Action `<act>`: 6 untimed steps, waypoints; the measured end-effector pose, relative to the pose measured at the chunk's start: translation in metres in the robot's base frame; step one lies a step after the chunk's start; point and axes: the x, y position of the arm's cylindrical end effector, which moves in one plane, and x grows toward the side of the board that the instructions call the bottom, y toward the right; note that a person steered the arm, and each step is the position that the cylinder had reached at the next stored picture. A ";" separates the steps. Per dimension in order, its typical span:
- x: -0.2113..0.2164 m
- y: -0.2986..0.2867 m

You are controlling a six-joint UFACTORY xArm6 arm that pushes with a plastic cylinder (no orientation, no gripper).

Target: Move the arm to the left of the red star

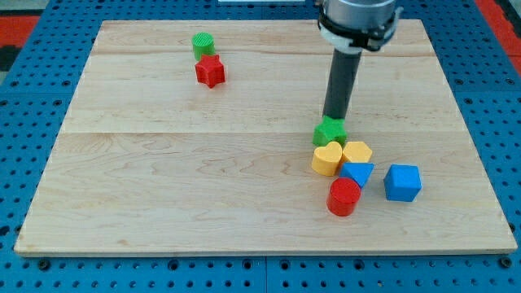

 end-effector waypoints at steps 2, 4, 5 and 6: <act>-0.026 -0.034; -0.026 -0.229; -0.059 -0.295; -0.124 -0.300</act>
